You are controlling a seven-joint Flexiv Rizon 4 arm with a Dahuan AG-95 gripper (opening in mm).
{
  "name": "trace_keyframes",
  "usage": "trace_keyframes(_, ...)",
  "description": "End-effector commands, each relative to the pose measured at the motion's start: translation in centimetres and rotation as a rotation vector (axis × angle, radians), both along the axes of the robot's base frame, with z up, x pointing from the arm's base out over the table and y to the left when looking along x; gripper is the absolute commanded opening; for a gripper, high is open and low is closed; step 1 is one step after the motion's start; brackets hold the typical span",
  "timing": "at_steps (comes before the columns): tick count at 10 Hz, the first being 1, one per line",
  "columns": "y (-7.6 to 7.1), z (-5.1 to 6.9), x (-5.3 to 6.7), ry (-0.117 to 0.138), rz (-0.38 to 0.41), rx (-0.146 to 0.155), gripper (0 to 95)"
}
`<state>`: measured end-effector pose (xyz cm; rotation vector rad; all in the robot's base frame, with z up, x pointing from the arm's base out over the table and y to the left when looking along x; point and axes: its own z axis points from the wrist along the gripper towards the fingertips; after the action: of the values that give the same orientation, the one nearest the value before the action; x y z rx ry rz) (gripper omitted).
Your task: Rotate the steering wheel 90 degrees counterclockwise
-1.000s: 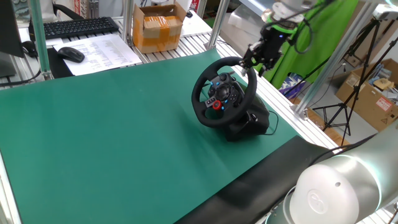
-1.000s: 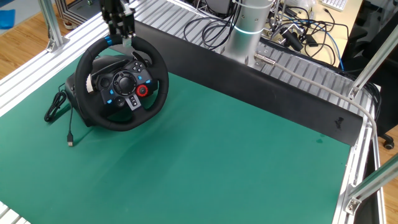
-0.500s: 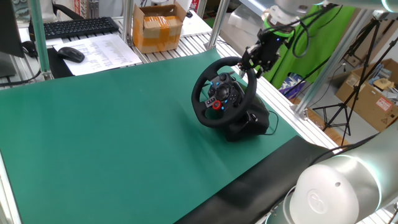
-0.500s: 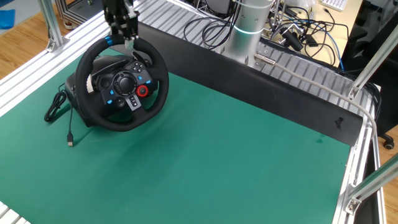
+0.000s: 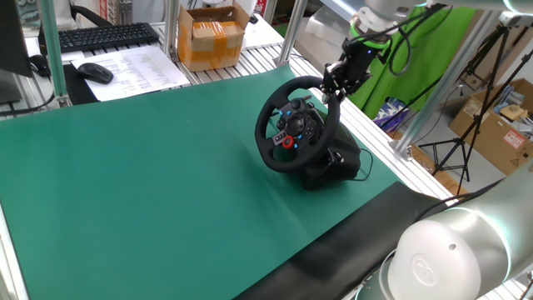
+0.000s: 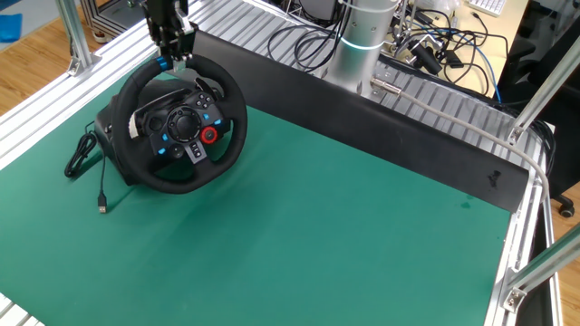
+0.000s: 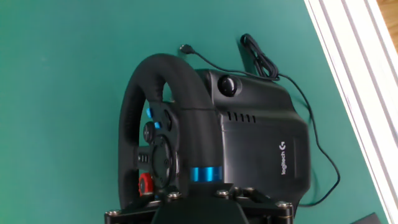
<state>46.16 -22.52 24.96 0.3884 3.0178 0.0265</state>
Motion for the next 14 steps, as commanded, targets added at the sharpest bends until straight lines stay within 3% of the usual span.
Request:
trace_keyframes(1,-0.8,0.1,1.8,0.009,0.019,0.008,0.0)
trace_keyframes(5,-1.3,-0.6,3.9,0.000,0.102,0.010,0.0)
trace_keyframes(8,-1.2,-0.1,5.9,0.000,0.121,0.020,0.0)
trace_keyframes(10,-1.0,-1.3,7.0,0.002,0.131,0.020,0.0)
trace_keyframes(11,-0.9,-1.3,7.3,0.002,0.140,0.019,0.0)
trace_keyframes(12,-0.8,-0.7,7.6,0.008,0.158,0.018,19.0)
trace_keyframes(14,-0.8,-0.7,7.6,0.017,0.134,0.010,95.0)
